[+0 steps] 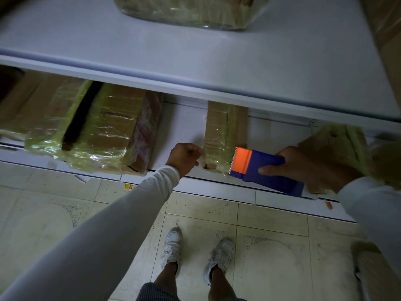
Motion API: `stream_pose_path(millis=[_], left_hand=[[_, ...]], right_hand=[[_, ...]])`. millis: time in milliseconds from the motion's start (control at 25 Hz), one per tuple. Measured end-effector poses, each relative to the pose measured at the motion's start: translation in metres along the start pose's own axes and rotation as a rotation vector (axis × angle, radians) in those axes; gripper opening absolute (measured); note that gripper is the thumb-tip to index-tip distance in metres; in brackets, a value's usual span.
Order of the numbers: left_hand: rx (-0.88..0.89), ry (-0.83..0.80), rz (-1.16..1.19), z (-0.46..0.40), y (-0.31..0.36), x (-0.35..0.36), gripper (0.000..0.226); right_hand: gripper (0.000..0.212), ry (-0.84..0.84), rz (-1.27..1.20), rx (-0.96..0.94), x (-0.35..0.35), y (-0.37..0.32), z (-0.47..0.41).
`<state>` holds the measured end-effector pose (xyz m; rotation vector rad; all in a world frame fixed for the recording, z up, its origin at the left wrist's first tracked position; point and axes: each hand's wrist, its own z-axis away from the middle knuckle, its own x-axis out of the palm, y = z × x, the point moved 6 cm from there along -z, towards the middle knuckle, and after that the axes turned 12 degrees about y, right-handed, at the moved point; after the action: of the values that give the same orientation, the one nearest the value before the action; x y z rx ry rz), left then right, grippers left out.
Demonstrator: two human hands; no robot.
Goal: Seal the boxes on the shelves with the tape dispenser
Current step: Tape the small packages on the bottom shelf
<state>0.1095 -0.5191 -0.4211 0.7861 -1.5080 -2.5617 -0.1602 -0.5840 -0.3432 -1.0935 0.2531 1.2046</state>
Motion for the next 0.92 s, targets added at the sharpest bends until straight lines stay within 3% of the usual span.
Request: stream_pose_path(millis=[40, 120, 160, 240, 400, 440, 520, 600, 720, 920], left_hand=[[0.006, -0.011, -0.031, -0.003, 0.0, 0.001, 0.003], [-0.082, -0.017, -0.019, -0.012, -0.009, 0.001, 0.043], [-0.121, 0.002, -0.019, -0.015, -0.011, -0.001, 0.052], [-0.144, 0.039, -0.065, -0.02, -0.015, -0.004, 0.044], [-0.525, 0.089, 0.152, -0.008, -0.052, 0.003, 0.025], [-0.547, 0.131, 0.163, -0.002, -0.063, 0.004, 0.02], [-0.37, 0.232, 0.132, 0.01, -0.066, 0.002, 0.015], [0.002, 0.316, 0.106, 0.021, -0.038, -0.005, 0.016], [0.4, 0.27, 0.063, 0.036, 0.012, 0.0, 0.022], [0.504, 0.161, -0.076, 0.034, 0.025, 0.02, 0.036]], right_hand=[[0.081, -0.001, -0.004, 0.015, 0.001, 0.001, -0.002], [0.091, 0.004, -0.002, 0.045, 0.003, 0.003, -0.004], [0.096, 0.005, 0.002, 0.05, 0.004, 0.005, -0.006], [0.102, -0.009, 0.012, 0.046, 0.005, 0.006, -0.011], [0.102, 0.004, 0.002, 0.042, 0.006, 0.009, -0.012], [0.098, 0.011, -0.005, 0.037, 0.007, 0.009, -0.01], [0.085, 0.027, -0.005, 0.025, 0.009, 0.009, -0.007], [0.082, 0.041, -0.008, 0.018, 0.009, 0.007, -0.006], [0.081, 0.056, -0.011, 0.021, 0.009, 0.004, -0.005], [0.083, 0.078, 0.002, 0.049, 0.012, 0.008, -0.005]])
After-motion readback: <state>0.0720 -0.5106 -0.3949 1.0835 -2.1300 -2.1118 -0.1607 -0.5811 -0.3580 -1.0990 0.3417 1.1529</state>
